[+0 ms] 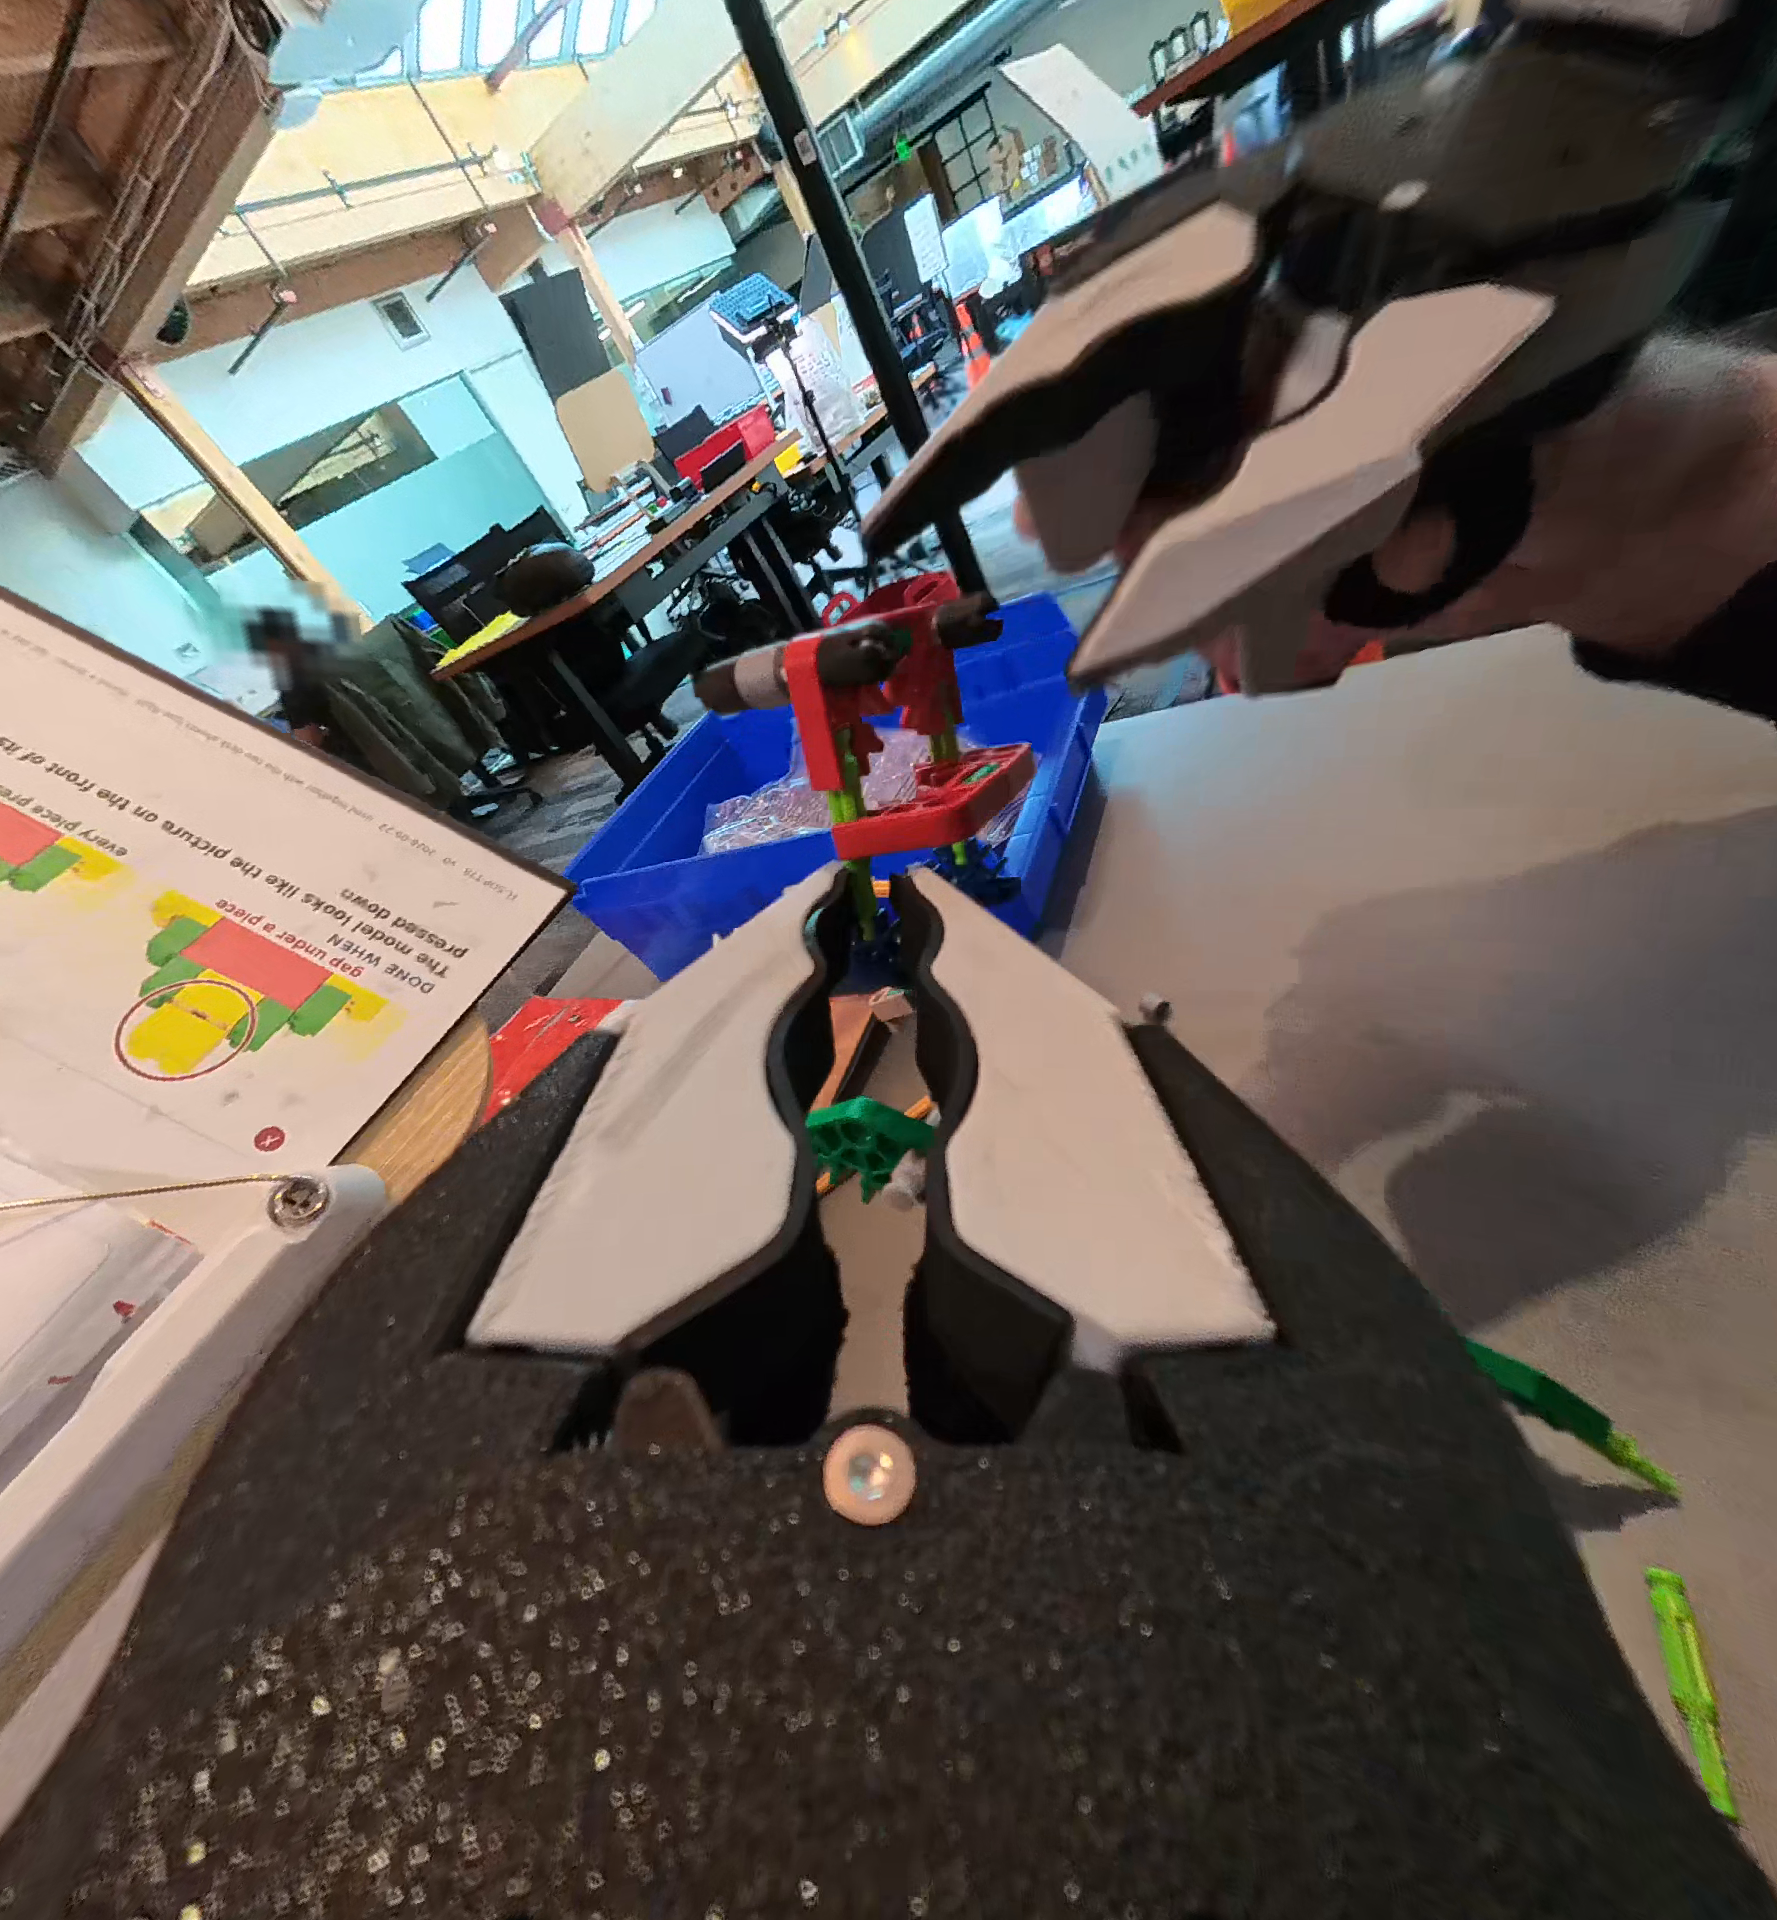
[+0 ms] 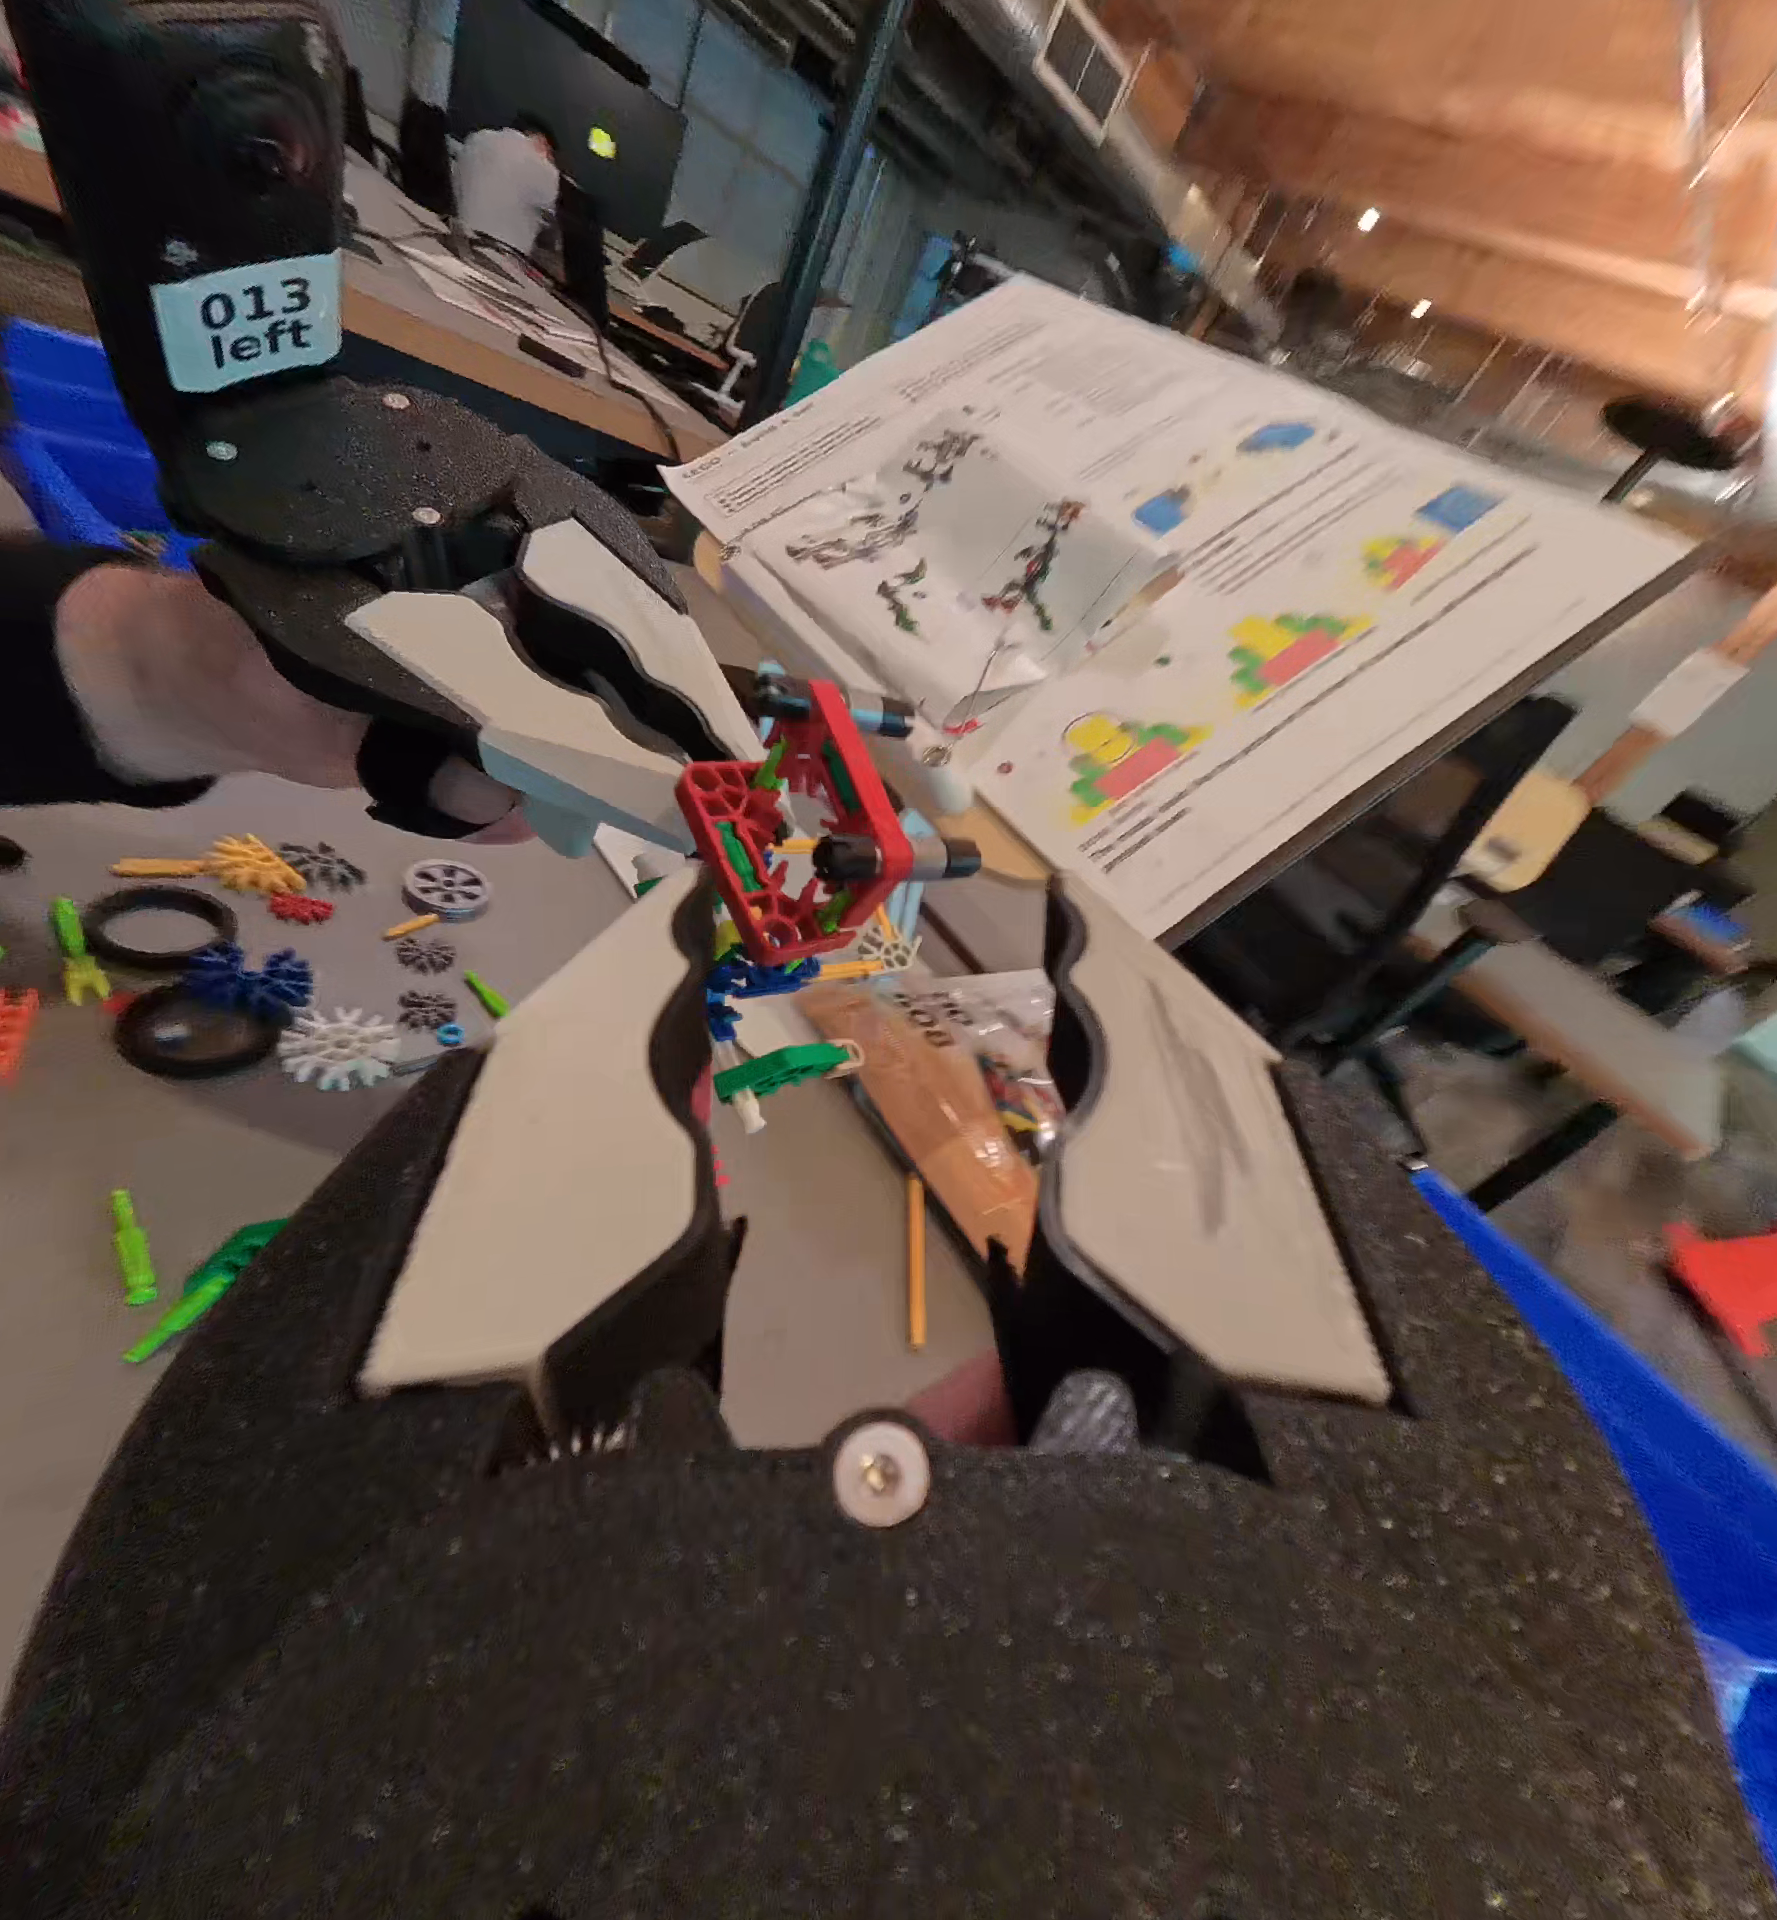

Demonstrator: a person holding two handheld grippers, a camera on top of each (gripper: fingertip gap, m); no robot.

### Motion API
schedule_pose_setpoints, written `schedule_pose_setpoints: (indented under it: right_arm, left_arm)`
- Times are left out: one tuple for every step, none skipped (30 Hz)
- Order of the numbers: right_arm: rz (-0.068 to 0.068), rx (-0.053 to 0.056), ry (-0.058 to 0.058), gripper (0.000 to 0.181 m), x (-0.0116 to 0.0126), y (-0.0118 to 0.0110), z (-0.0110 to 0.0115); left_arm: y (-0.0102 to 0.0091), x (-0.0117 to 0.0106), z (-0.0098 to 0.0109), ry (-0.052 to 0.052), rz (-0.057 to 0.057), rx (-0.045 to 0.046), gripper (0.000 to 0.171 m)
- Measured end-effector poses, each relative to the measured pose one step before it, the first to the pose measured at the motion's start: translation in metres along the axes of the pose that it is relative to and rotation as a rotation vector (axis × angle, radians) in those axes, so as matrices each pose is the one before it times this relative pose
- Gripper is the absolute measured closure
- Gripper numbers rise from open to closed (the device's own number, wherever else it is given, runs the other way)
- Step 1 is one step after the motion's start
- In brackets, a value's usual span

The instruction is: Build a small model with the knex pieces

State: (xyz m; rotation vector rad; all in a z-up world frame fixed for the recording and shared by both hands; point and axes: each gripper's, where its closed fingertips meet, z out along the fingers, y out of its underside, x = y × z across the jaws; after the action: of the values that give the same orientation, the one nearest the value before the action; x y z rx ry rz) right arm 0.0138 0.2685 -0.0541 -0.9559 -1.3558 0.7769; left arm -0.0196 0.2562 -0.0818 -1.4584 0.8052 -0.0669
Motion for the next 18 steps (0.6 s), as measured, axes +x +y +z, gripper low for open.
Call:
schedule_pose_setpoints:
  right_arm:
    - [0.0319,-0.0111,-0.0213,0.111,-0.00147,0.00490,0.00417]
    - [0.0136,-0.0179,-0.0394,0.105,-0.00572,0.00563,0.00435]
    - [0.0175,-0.0120,-0.0442,0.105,-0.00617,0.00447,0.00444]
    - [0.0199,0.0178,-0.0141,0.108,-0.00155,0.00007,0.00369]
    - [0.0176,0.0212,-0.0219,0.112,-0.00330,-0.00145,0.00325]
    - [0.0146,0.0171,-0.0162,0.116,-0.00297,-0.00168,0.00350]
    - [0.0122,0.0133,-0.0030,0.125,-0.00132,-0.00113,0.00328]
    - [0.0061,0.0036,-0.0181,0.133,-0.00362,0.00058,0.00263]
    - [0.0046,0.0009,-0.0118,0.139,-0.00225,0.00073,0.00152]
    - [0.0080,0.0023,-0.0091,0.143,-0.00134,0.00021,0.00053]
    - [-0.0022,0.0001,-0.0058,0.146,-0.00137,0.00028,0.00019]
    - [-0.0121,-0.0022,0.0010,0.147,-0.00078,0.00036,0.00024]
    - [-0.0081,-0.0051,0.0019,0.147,-0.00066,0.00038,0.00049]
    - [-0.0038,-0.0024,-0.0026,0.148,-0.00110,0.00038,0.00054]
    - [-0.0020,-0.0020,-0.0045,0.150,-0.00082,0.00045,0.00031]
    - [-0.0004,0.0014,-0.0030,0.150,-0.00048,0.00008,0.00022]
    - [0.0037,0.0087,-0.0024,0.151,-0.00052,-0.00126,0.00019]
    - [0.0050,0.0104,-0.0079,0.152,-0.00118,-0.00193,-0.00024]
  left_arm:
    - [-0.00184,0.00171,-0.00038,0.0144,-0.0104,0.01701,0.166]
    - [-0.00135,0.00062,-0.00023,0.0073,-0.0088,0.01465,0.166]
    - [-0.00144,0.00130,-0.00043,0.0164,-0.0192,0.01633,0.166]
    - [-0.00192,0.00262,-0.00040,0.0259,-0.0214,0.02047,0.167]
    - [-0.00039,0.00158,-0.00010,0.0146,-0.0080,0.01160,0.167]
    - [0.00106,0.00180,0.00032,0.0125,0.0013,0.00283,0.167]
    - [0.00097,0.00323,0.00080,0.0191,-0.0026,0.00410,0.165]
    - [0.00075,0.00225,0.00132,0.0110,-0.0068,0.00508,0.166]
    - [0.00148,0.00046,0.00128,0.0010,-0.0093,-0.00100,0.165]
    - [0.00134,-0.00005,0.00078,0.0023,-0.0122,0.00027,0.165]
    - [0.00113,0.00082,0.00016,0.0115,-0.0157,0.00050,0.165]
    - [0.00094,0.00072,-0.00016,0.0104,-0.0162,-0.00220,0.165]
    - [0.00135,0.00053,-0.00011,0.0077,-0.0124,-0.00504,0.164]
    - [0.00131,0.00064,-0.00016,0.0090,-0.0170,-0.00398,0.164]
    - [0.00115,0.00057,-0.00009,0.0120,-0.0314,-0.00321,0.164]
    - [0.00138,0.00110,-0.00015,0.0200,-0.0401,-0.00457,0.163]
    - [-0.00029,0.00043,-0.00097,0.0170,-0.0341,0.00780,0.162]
    - [-0.00178,0.00016,-0.00161,0.0121,-0.0267,0.01866,0.158]
